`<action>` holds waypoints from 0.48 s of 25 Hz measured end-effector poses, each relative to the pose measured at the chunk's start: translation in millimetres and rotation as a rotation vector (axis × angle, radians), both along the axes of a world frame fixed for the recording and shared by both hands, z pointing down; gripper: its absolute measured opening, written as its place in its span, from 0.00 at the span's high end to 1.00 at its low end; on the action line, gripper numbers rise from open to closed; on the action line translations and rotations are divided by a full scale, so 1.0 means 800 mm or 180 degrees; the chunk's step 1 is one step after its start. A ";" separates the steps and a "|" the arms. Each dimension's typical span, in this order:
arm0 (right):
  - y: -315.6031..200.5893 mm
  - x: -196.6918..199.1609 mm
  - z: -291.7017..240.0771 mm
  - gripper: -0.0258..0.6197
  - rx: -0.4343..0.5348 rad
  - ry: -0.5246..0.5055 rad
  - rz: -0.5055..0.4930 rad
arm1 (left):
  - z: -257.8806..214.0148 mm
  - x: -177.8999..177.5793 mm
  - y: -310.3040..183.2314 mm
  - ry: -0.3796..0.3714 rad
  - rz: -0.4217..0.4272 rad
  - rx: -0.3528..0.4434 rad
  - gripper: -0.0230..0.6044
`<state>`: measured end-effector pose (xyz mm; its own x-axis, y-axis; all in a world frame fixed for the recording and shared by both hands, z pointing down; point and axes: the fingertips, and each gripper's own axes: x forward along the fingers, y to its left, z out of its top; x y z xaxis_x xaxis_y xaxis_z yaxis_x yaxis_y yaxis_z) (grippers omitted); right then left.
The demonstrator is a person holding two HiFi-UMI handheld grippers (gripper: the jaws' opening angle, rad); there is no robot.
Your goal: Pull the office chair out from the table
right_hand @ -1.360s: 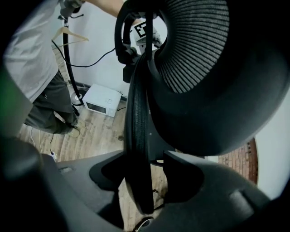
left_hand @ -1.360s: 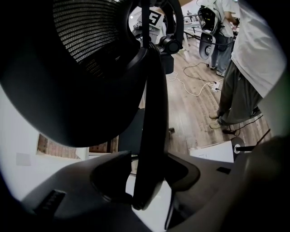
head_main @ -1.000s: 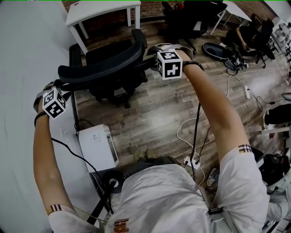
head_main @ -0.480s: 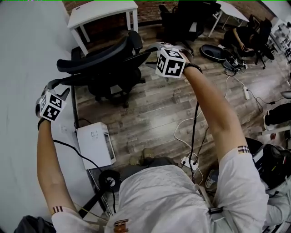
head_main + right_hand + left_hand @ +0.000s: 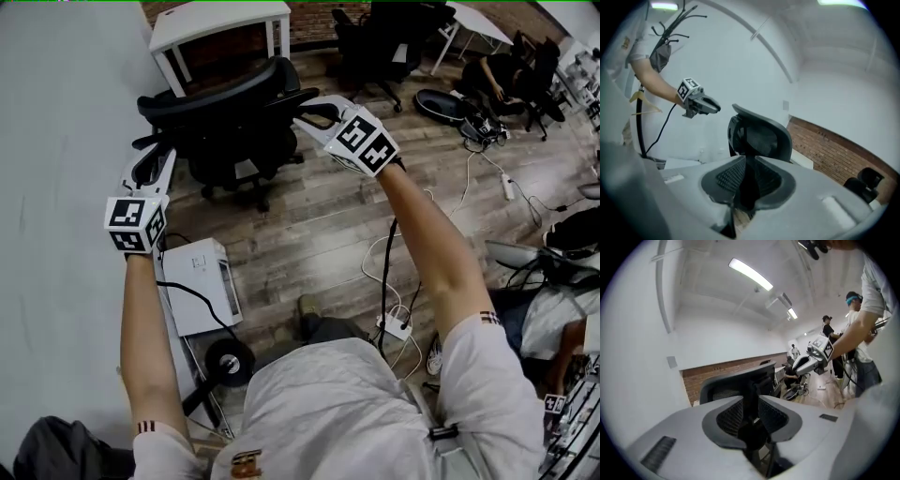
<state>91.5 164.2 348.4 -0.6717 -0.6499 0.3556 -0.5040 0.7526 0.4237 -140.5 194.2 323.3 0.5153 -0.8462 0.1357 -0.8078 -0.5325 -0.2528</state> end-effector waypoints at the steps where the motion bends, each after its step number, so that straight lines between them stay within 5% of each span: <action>1: 0.009 -0.007 -0.006 0.87 0.0014 -0.0128 0.0041 | -0.003 0.005 0.008 0.0098 0.0029 0.0032 0.81; 12: 0.104 -0.082 -0.038 0.96 0.0042 -0.1097 0.0057 | -0.031 0.057 0.083 0.0776 0.0321 0.0274 0.96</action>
